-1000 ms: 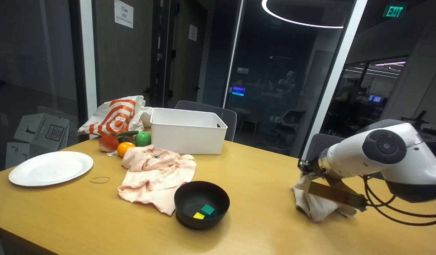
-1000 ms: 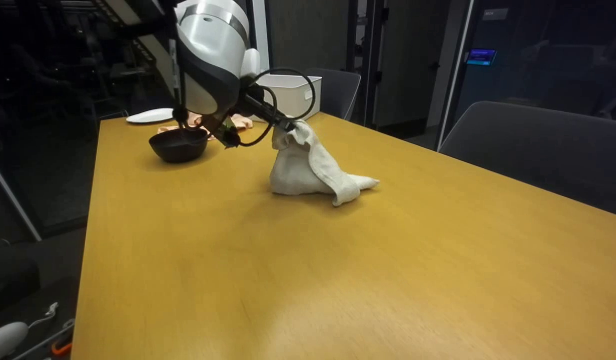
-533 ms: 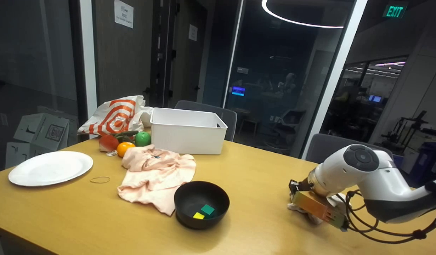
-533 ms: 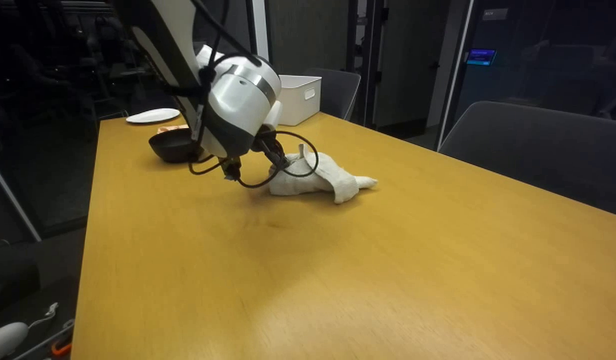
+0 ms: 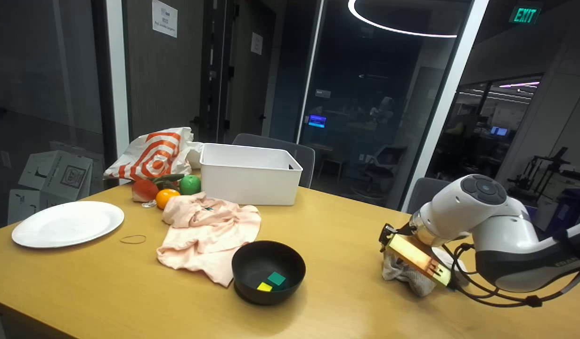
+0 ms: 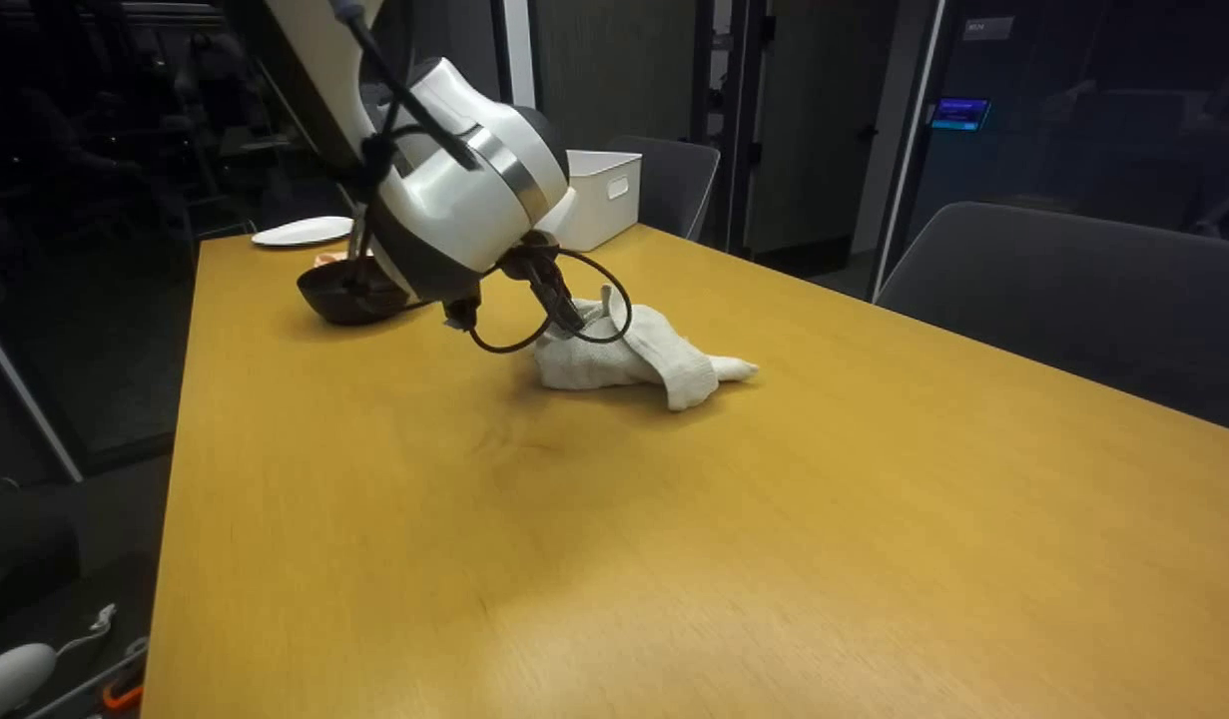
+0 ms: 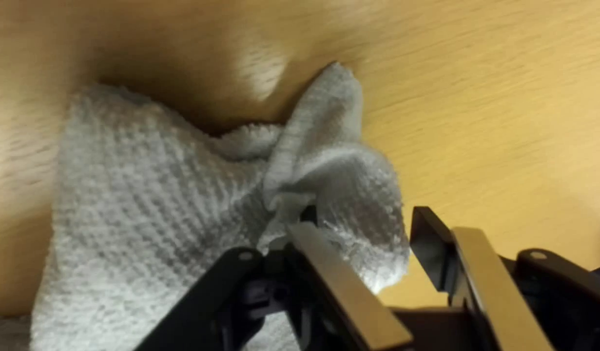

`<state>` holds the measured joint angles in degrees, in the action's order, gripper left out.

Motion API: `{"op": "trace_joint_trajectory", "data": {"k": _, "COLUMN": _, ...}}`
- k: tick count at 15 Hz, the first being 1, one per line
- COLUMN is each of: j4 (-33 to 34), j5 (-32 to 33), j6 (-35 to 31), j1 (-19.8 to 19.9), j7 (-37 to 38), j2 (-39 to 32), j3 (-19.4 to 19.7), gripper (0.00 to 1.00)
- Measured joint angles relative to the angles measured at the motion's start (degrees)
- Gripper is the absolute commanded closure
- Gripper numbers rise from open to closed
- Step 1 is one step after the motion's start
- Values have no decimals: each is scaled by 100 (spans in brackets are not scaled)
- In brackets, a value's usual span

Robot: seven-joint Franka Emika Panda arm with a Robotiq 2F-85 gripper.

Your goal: Fold the towel into a triangle thrice.

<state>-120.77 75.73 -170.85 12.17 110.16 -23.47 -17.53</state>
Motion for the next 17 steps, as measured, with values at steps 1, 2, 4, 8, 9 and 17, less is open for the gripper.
{"op": "trace_joint_trajectory", "data": {"k": 1, "j4": -124, "j5": -422, "j6": 9, "j1": 121, "j7": -370, "j2": 134, "j3": -132, "gripper": 6}}
{"op": "trace_joint_trajectory", "data": {"k": 2, "j4": -253, "j5": -817, "j6": 61, "j1": 240, "j7": -706, "j2": 294, "j3": -264, "gripper": 1}}
{"op": "trace_joint_trajectory", "data": {"k": 4, "j4": -463, "j5": -1534, "j6": 357, "j1": 459, "j7": -1272, "j2": 643, "j3": -508, "gripper": 0}}
{"op": "trace_joint_trajectory", "data": {"k": 8, "j4": -610, "j5": -3004, "j6": 1503, "j1": 196, "j7": -2519, "j2": 1381, "j3": -366, "gripper": 0}}
{"op": "trace_joint_trajectory", "data": {"k": 9, "j4": -595, "j5": -3304, "j6": 1903, "j1": -93, "j7": -2797, "j2": 1587, "j3": -112, "gripper": 0}}
{"op": "trace_joint_trajectory", "data": {"k": 17, "j4": -286, "j5": -4375, "j6": 3965, "j1": -1167, "j7": -3893, "j2": 2345, "j3": 807, "gripper": 0}}
